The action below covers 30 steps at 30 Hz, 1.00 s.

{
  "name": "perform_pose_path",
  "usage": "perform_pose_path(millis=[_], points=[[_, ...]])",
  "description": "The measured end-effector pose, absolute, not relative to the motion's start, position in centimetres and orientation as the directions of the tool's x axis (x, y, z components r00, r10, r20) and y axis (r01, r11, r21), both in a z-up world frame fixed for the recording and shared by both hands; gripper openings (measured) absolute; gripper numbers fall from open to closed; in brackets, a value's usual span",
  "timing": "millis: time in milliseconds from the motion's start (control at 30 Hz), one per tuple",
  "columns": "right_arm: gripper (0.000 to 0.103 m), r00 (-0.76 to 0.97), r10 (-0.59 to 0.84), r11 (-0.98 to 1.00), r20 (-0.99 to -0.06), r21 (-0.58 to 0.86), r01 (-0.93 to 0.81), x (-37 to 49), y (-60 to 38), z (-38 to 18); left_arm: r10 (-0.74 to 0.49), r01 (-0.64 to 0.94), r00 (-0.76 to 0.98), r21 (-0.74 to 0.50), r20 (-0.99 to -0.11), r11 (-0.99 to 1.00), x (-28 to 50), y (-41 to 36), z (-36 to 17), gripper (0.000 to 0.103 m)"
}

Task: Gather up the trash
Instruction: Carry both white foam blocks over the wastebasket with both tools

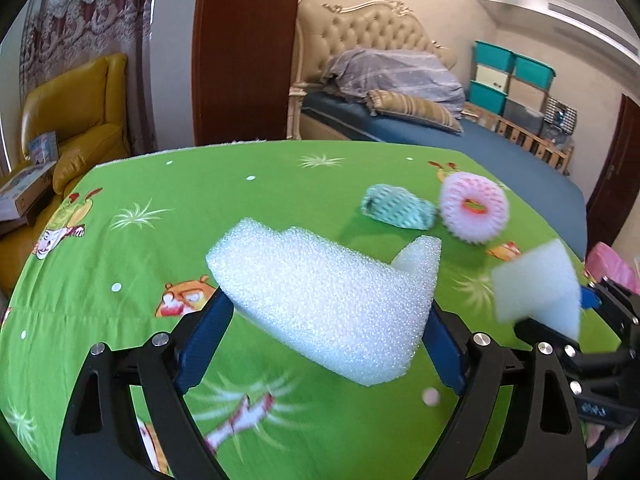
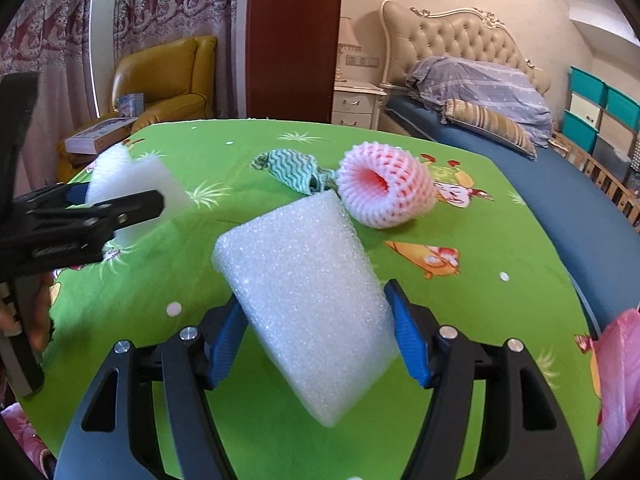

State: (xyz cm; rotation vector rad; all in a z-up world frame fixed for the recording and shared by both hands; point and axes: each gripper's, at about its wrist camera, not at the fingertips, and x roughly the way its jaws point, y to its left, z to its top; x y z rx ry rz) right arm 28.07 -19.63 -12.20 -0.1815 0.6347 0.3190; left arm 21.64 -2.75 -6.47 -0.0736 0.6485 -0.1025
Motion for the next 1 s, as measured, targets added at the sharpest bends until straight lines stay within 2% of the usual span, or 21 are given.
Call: perform_pose_path(millis=[267, 1000], points=[[0.065, 0.800, 0.175, 0.958, -0.574, -0.088, -0.273, 25.7, -21.6, -11.3, -0.158, 0.133, 0.818, -0.085, -0.553, 0.988, 18.3, -5.0, -5.9, 0.084], [0.066, 0.863, 0.039, 0.995, -0.504, -0.061, -0.081, 21.5, -30.4, -9.8, -0.235, 0.282, 0.812, 0.008, -0.534, 0.959, 16.6, -12.5, -4.5, 0.085]])
